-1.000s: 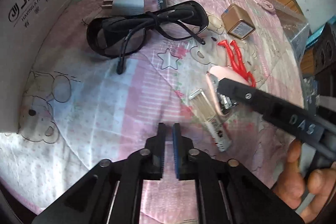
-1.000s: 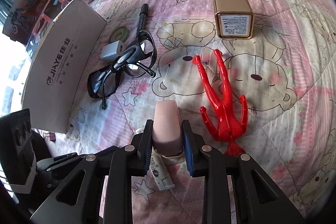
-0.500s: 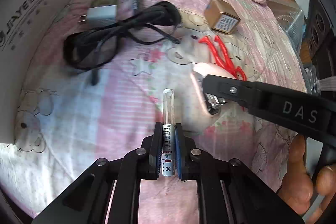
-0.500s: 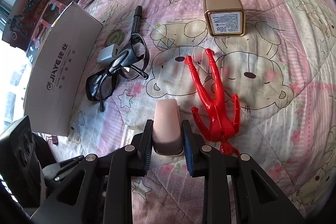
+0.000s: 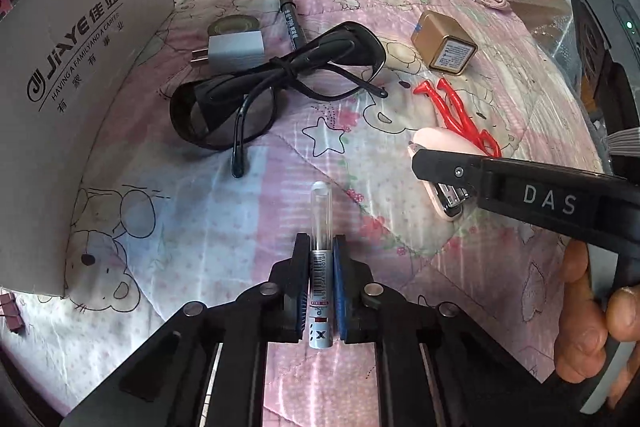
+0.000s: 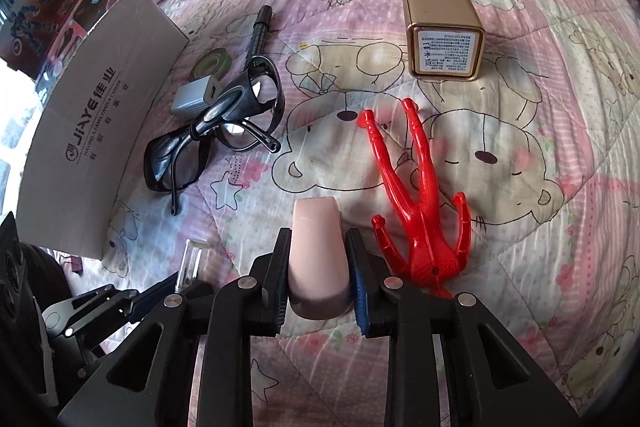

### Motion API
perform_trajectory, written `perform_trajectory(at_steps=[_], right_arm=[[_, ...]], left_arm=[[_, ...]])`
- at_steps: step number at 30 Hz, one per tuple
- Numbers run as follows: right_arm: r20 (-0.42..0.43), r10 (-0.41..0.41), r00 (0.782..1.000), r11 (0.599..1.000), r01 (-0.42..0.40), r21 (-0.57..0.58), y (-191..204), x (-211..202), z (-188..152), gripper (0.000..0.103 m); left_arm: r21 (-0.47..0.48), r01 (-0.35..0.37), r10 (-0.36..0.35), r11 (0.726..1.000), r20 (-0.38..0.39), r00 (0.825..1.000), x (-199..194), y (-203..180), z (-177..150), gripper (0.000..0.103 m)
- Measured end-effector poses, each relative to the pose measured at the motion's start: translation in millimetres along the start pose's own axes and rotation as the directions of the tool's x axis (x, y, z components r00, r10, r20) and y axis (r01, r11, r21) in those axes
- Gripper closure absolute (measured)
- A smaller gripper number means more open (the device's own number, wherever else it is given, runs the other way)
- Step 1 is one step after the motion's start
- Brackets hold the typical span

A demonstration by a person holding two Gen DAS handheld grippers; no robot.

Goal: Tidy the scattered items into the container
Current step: 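Carry the stapler and clear tube toward the white cardboard box with both tools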

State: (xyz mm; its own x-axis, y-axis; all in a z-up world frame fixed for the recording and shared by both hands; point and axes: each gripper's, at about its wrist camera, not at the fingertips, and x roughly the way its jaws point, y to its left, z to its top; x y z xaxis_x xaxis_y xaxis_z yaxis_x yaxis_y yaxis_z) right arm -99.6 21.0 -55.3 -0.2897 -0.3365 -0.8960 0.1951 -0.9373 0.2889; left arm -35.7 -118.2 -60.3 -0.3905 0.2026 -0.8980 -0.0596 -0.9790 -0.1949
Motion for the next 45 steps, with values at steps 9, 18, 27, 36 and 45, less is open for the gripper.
perform_trajectory(at_steps=[9,18,27,36,45], right_arm=[[0.032,-0.054,0.998,0.997,0.055,-0.053,21,-16,-23,0.076],[0.048,-0.099,0.994,0.991,0.102,-0.083,41,-25,-46,0.075],[0.078,-0.115,0.990,0.989,0.121,-0.079,53,-36,-58,0.075],[0.093,-0.126,0.988,0.988,0.134,-0.081,63,-42,-69,0.075],[0.105,-0.130,0.986,0.987,0.139,-0.082,73,-49,-78,0.075]], left_arm=[[-0.026,-0.020,0.020,0.999,0.001,1.000,-18,10,1,0.092],[-0.030,-0.011,0.012,0.999,0.032,0.999,-43,11,-3,0.092],[-0.024,0.013,-0.012,1.000,0.055,0.998,-57,7,-5,0.092],[-0.020,0.033,-0.031,0.999,0.068,0.997,-66,4,-8,0.092],[-0.024,0.054,-0.052,0.998,0.085,0.995,-77,6,-10,0.092]])
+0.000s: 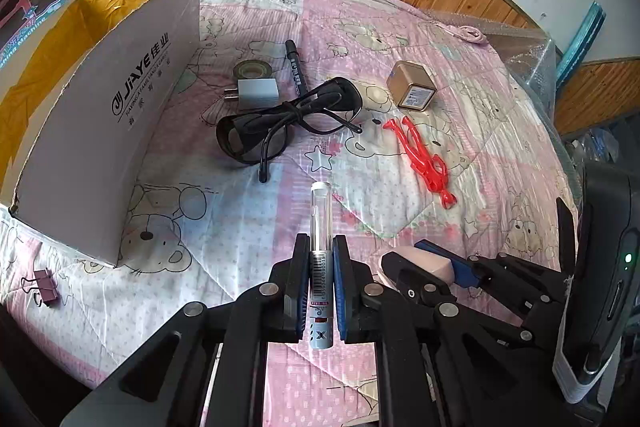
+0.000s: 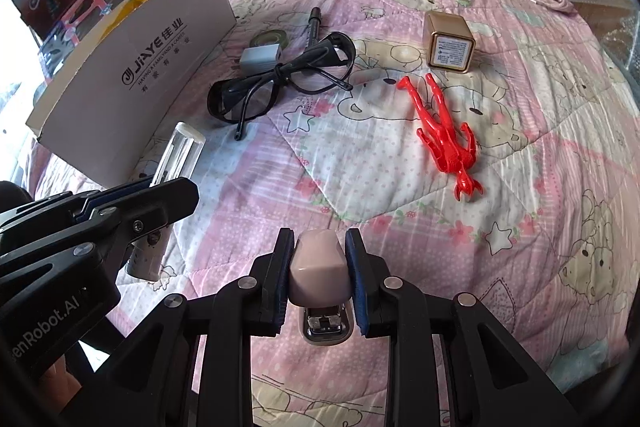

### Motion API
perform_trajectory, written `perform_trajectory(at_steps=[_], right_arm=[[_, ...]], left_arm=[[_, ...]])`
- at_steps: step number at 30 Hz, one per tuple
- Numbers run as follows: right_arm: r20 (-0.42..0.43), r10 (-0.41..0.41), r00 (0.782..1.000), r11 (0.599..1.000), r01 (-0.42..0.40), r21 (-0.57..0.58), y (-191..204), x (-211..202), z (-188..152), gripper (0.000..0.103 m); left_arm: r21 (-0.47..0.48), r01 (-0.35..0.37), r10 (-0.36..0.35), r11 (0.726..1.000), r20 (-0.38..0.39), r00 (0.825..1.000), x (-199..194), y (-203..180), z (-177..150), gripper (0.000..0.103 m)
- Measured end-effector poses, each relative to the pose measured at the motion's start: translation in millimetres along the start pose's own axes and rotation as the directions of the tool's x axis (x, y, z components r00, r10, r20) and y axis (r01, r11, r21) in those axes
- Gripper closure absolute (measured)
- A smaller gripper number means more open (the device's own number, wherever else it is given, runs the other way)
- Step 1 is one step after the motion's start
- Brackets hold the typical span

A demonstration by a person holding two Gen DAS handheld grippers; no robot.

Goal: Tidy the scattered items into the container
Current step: 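Carry the stapler and clear tube toward the white cardboard box with both tools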

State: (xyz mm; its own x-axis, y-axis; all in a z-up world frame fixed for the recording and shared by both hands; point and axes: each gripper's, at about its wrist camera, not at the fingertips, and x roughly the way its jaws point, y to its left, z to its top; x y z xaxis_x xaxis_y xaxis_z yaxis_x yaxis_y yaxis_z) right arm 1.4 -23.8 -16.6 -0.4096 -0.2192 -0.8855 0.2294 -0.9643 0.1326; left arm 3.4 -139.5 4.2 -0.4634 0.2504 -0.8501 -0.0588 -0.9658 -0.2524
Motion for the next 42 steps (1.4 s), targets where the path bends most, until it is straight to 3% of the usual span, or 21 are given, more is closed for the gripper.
perform_trajectory(at_steps=[29,42], right_arm=[[0.045,-0.001,0.999,0.999,-0.001,0.033,16,-22,-2,0.075],[0.066,0.049,0.997,0.997,-0.052,0.049,26,-32,12,0.075]], left_arm=[[-0.036,0.050,-0.049,0.998,0.036,0.998,-26,17,6,0.092],[-0.067,0.069,-0.065,0.995,0.057,0.996,-38,34,16,0.092]])
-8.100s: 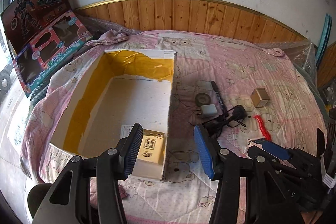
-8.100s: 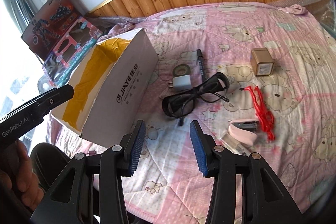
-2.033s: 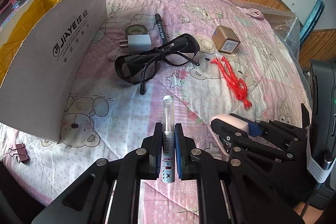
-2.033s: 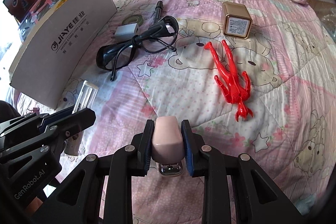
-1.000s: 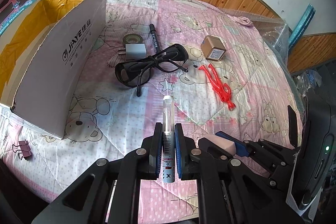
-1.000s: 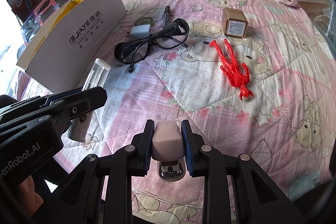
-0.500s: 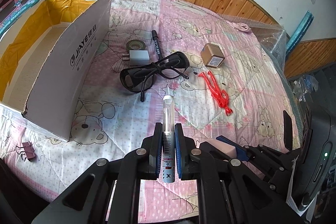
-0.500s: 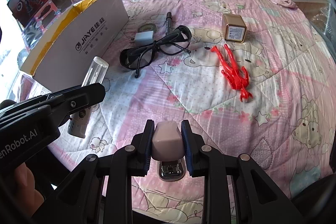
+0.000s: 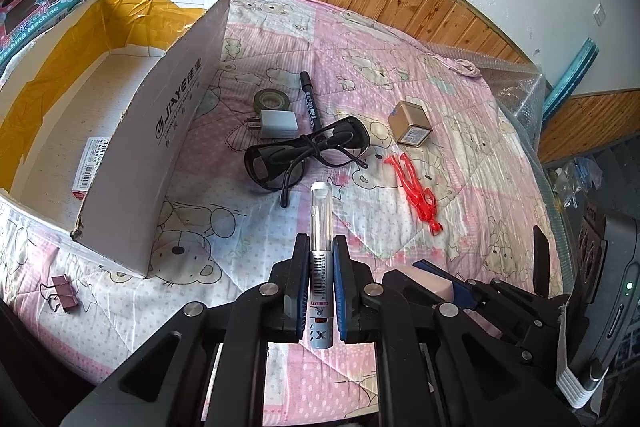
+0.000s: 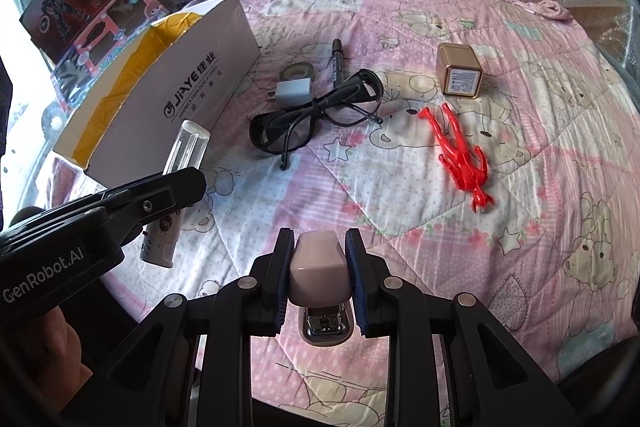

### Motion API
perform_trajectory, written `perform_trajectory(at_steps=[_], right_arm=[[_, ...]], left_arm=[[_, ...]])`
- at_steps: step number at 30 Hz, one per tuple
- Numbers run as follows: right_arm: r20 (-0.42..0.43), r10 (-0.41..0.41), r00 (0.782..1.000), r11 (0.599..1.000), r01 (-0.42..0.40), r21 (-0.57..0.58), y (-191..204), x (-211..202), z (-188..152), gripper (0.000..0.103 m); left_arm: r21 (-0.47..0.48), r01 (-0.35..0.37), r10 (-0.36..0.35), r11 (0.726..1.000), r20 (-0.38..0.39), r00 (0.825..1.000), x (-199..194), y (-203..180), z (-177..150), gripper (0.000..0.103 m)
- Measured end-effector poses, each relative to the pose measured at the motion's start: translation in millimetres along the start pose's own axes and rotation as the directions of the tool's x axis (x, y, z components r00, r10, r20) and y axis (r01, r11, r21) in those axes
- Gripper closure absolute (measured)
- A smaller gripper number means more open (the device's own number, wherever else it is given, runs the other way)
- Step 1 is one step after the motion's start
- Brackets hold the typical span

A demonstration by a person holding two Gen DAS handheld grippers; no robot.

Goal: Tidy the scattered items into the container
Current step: 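Carry the stapler and clear tube toward the white cardboard box with both tools, then lower the stapler and clear tube over the box interior with both tools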

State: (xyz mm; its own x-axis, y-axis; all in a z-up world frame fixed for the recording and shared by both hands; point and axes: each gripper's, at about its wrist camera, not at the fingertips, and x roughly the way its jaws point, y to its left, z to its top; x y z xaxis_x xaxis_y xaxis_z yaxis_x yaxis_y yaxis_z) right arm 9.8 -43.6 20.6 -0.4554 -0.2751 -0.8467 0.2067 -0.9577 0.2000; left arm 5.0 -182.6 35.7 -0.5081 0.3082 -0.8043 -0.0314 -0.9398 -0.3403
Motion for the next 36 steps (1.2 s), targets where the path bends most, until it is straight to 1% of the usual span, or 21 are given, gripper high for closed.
perform_trajectory(at_steps=[3,6,16,26,36], right_arm=[[0.000,0.038,0.999,0.999,-0.038,0.030,-2,-2,4,0.076],[0.002,0.055,0.998,0.998,-0.055,0.042,-1,-4,7,0.076],[0.015,0.061,0.998,0.998,-0.061,0.017,13,-6,22,0.075],[0.036,0.071,0.997,0.997,-0.070,-0.025,30,-10,44,0.075],[0.049,0.080,0.996,0.994,-0.076,-0.073,52,-10,64,0.075]], left_arm=[[-0.011,0.002,-0.002,1.000,0.006,1.000,-3,3,3,0.092],[-0.018,0.008,-0.008,1.000,0.009,1.000,-4,5,5,0.092],[-0.020,-0.005,0.006,1.000,0.024,1.000,-12,8,16,0.092],[-0.017,-0.009,0.010,1.000,0.048,0.999,-21,13,29,0.092],[-0.038,-0.014,0.017,0.999,0.091,0.996,-34,29,45,0.092]])
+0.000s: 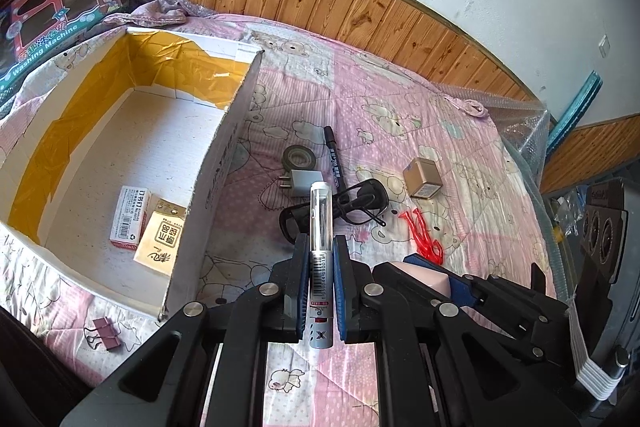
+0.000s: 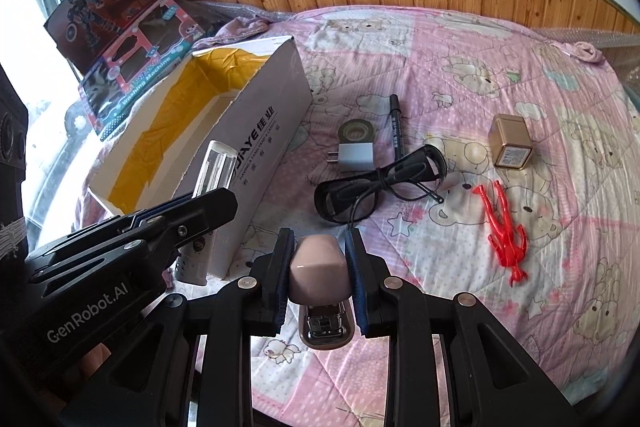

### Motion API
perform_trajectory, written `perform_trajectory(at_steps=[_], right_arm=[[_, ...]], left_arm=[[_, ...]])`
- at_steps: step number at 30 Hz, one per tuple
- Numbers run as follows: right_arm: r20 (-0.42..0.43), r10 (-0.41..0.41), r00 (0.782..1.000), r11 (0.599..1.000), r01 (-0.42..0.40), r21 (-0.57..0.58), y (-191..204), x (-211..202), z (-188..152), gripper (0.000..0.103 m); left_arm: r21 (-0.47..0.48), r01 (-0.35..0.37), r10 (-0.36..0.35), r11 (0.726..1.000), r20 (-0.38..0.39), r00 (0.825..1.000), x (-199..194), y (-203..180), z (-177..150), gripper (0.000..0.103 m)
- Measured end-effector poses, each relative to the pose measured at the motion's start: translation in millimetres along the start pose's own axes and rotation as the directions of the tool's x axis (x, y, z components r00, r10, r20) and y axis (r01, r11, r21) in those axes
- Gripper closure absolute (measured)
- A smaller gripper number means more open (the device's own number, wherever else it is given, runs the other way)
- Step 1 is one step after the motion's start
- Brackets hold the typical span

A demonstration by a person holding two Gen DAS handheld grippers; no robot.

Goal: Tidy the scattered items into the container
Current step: 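Lower the stapler and clear tube over the box interior with both tools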

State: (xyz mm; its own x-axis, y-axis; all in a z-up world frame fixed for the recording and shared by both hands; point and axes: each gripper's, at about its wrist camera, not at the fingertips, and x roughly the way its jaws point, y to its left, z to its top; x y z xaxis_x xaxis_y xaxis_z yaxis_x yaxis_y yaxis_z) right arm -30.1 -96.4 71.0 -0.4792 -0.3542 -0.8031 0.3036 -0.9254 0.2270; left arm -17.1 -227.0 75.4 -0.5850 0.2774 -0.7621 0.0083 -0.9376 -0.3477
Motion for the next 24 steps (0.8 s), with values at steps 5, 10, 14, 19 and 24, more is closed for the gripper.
perform_trajectory(at_steps=[5,10,14,19,24], right_arm=[[0.004,0.007,1.000,1.000,-0.007,-0.023,12,4,12,0.075],[0.009,0.017,1.000,0.999,-0.016,-0.046,25,6,22,0.075],[0.013,0.025,1.000,0.998,-0.024,-0.064,36,8,30,0.075],[0.016,0.033,0.999,0.996,-0.032,-0.085,49,10,39,0.075],[0.022,0.041,0.999,0.993,-0.038,-0.108,61,11,48,0.075]], left_arm=[[-0.023,-0.007,0.008,1.000,0.017,1.000,-4,14,8,0.092],[-0.043,-0.014,0.015,0.999,0.030,0.999,-8,29,16,0.092],[-0.052,-0.015,0.017,0.999,0.043,0.999,-12,38,24,0.092],[-0.061,-0.015,0.018,0.998,0.056,0.998,-16,48,33,0.092],[-0.068,-0.025,0.030,0.997,0.072,0.997,-20,58,41,0.092]])
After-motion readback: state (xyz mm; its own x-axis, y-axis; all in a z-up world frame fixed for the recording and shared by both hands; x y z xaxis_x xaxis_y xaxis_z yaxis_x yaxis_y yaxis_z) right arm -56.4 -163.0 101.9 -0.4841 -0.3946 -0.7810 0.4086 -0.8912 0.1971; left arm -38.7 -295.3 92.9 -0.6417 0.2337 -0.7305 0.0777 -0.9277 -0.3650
